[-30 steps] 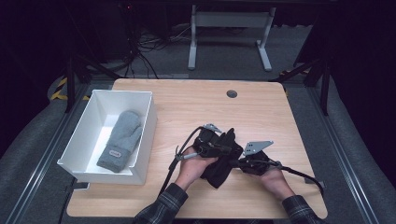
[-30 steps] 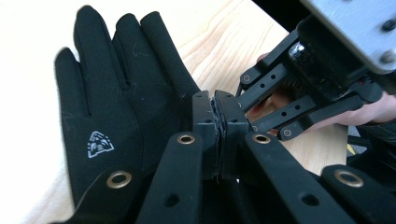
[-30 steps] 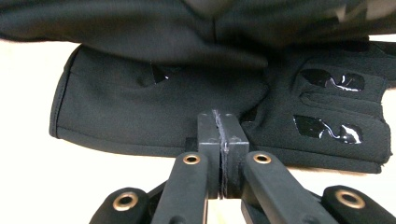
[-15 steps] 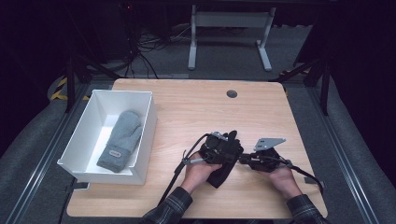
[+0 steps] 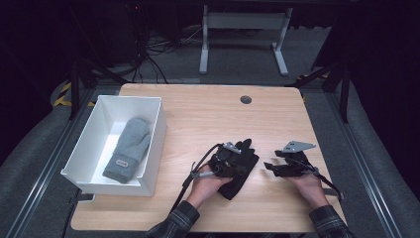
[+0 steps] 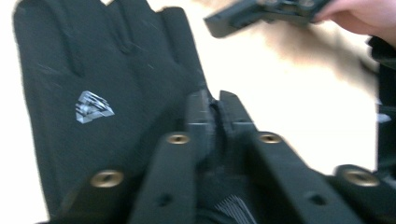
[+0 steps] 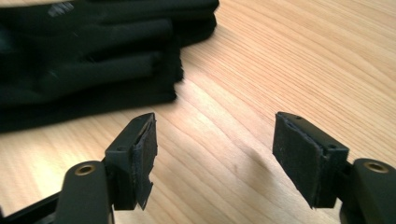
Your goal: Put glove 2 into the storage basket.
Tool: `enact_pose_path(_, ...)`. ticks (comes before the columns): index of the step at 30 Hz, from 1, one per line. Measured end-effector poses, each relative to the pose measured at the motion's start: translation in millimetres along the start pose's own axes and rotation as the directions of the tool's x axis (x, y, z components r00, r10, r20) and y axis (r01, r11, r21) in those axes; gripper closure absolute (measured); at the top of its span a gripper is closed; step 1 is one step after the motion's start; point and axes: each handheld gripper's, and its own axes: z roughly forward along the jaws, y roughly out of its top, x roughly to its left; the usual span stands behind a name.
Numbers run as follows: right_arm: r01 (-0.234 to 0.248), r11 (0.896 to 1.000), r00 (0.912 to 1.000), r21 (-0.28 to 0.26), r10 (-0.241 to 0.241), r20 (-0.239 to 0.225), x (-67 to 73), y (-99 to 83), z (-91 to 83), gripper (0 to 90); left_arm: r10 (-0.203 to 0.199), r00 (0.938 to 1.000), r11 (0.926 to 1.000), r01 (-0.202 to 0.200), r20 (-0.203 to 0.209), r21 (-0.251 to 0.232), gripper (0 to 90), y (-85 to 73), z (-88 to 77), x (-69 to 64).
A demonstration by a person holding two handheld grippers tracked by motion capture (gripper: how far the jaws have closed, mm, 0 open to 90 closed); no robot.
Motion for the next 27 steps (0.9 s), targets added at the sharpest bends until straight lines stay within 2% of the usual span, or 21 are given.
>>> enact_pose_path(3, 0.007, 1.000, 0.9999, 0.019, -0.007, 0.015, 0.0, -1.0, 1.9, 30.8, 0.005, 0.9999, 0.9998, -0.005, 0.011, 0.019, 89.8, -2.8, 2.1, -2.6)
enact_pose_path(7, 0.010, 0.999, 0.9992, 0.032, -0.011, 0.037, -1.5, -1.7, 3.8, 28.4, 0.026, 0.9994, 0.9975, -0.024, -0.021, 0.066, 89.9, -9.6, 5.1, -5.9)
enact_pose_path(9, 0.009, 0.999, 0.9990, 0.039, -0.010, 0.042, -1.9, -2.0, 5.2, 25.9, 0.029, 0.9992, 0.9969, -0.027, -0.027, 0.074, 90.0, -13.3, 5.0, -5.9)
enact_pose_path(12, -0.006, 0.999, 0.9985, 0.041, 0.004, 0.054, -2.4, -2.2, 6.6, 23.6, 0.032, 0.9989, 0.9955, -0.029, -0.033, 0.090, 90.0, -19.2, -0.7, -5.9)
enact_pose_path(18, -0.021, 0.999, 0.9986, 0.037, 0.019, 0.050, -3.9, -2.7, 8.1, 21.3, 0.030, 0.9985, 0.9936, -0.025, -0.047, 0.110, 90.0, -32.1, -15.7, -1.8)
enact_pose_path(20, -0.030, 0.999, 0.9989, 0.020, 0.029, 0.037, -5.2, -5.2, 8.5, 21.5, 0.028, 0.9981, 0.9934, -0.022, -0.055, 0.113, 90.0, -36.9, -21.1, -1.0)
enact_pose_path(24, -0.041, 0.999, 0.9987, -0.004, 0.042, 0.028, -7.9, -8.9, 8.2, 20.7, 0.046, 0.9960, 0.9919, -0.036, -0.077, 0.121, 90.0, -43.5, -30.3, -1.0)
enact_pose_path(27, -0.041, 0.999, 0.9987, -0.012, 0.041, 0.029, -8.1, -10.0, 8.4, 19.5, 0.057, 0.9958, 0.9925, -0.048, -0.072, 0.112, 89.8, -43.3, -33.3, -1.6)
